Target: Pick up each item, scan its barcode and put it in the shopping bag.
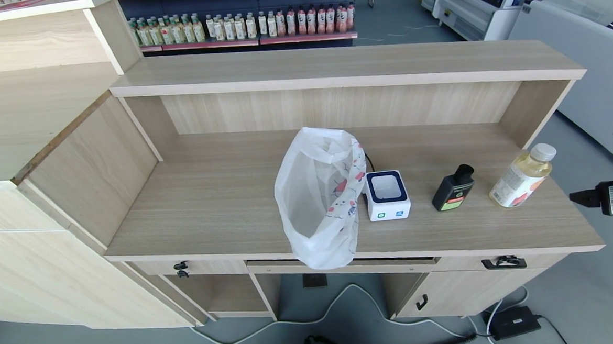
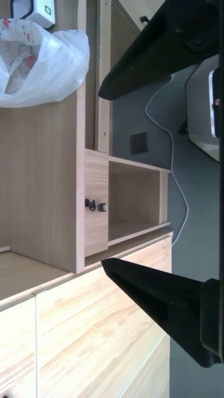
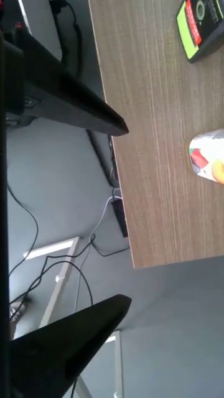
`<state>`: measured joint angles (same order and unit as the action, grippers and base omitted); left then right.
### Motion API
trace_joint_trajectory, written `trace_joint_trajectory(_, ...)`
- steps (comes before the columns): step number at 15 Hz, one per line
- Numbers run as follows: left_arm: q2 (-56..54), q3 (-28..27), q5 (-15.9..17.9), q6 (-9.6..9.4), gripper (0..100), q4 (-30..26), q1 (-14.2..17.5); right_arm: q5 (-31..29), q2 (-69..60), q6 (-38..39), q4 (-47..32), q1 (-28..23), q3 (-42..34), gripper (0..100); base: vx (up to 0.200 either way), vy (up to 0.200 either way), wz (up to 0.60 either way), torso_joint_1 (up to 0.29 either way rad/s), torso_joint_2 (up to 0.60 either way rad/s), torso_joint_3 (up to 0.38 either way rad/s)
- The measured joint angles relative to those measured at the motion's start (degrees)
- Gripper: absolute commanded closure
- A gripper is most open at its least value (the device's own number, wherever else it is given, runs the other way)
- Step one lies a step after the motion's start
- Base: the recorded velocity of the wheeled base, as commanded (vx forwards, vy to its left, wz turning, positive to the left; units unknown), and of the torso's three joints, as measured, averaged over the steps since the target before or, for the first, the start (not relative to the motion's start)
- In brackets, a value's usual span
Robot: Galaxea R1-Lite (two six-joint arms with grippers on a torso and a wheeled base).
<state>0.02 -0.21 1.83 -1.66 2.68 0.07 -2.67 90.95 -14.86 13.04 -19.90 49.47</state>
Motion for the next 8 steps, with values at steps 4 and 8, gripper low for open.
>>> trace_joint_trajectory(4, 0.0, 0.0, 0.0, 0.0, 0, 0.0, 0.0, 0.8, 9.6, -4.2, 0.1, 2.5, 7.3, 0, 0.0, 0.0, 0.0, 0.0, 0.0, 0.0)
trace_joint_trajectory(8, 0.0, 0.0, 0.0, 0.0, 0, 0.0, 0.0, 1.5, 14.4, -4.3, 0.3, 5.5, 9.4, 0, 0.0, 0.0, 0.0, 0.0, 0.0, 0.0)
